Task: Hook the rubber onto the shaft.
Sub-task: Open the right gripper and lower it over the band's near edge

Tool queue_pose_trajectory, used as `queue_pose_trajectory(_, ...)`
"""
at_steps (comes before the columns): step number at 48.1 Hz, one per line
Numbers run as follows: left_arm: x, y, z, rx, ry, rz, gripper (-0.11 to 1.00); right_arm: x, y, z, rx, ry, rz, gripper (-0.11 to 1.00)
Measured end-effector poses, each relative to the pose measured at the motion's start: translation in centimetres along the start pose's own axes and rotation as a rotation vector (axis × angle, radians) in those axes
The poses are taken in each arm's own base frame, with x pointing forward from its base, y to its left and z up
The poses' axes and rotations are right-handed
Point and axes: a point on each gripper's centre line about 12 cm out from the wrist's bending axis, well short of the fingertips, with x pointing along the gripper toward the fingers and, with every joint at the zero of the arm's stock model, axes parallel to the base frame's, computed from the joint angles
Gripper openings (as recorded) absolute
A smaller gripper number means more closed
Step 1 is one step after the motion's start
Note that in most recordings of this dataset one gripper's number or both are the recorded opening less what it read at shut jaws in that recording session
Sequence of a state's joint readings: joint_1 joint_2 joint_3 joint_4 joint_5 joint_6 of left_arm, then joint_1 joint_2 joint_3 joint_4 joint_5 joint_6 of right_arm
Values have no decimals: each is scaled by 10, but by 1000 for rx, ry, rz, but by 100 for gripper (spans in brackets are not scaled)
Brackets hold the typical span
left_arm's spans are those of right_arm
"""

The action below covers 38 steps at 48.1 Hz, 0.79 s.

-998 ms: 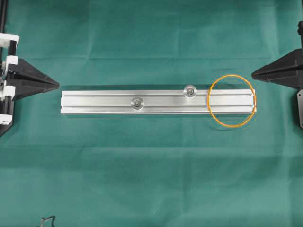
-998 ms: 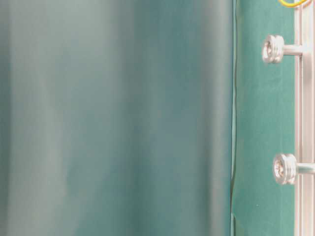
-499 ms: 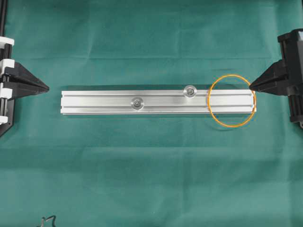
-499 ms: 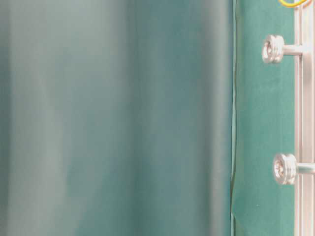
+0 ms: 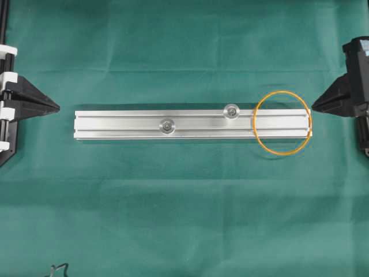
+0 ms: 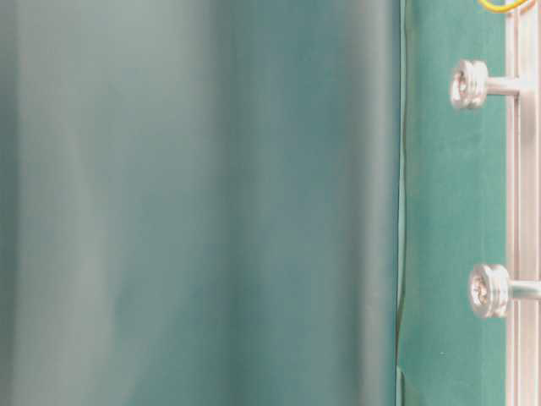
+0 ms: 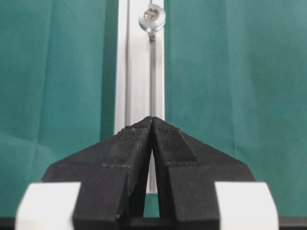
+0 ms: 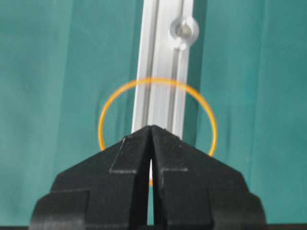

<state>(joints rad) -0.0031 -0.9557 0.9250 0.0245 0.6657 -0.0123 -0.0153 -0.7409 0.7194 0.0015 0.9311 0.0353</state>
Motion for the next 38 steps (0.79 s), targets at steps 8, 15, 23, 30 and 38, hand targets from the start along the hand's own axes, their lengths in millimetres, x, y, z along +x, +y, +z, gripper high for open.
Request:
queue_pose_trajectory(8,0,0,0,0,0,0,0,-2,0,-2,-1,26,0,3)
queue_pose_trajectory(15,0,0,0,0,0,0,0,-1,0,-2,-2,32,-1,3)
queue_pose_trajectory(23,1,0,0,0,0,0,0,0,-1,-3,-6,43,-8,21)
queue_pose_trajectory(30,0,0,0,0,-3,0,0,1,-1,-3,-4,46,-8,64)
queue_pose_trajectory(38,1,0,0,0,-2,0,0,1,-1,-5,-6,66,-8,95)
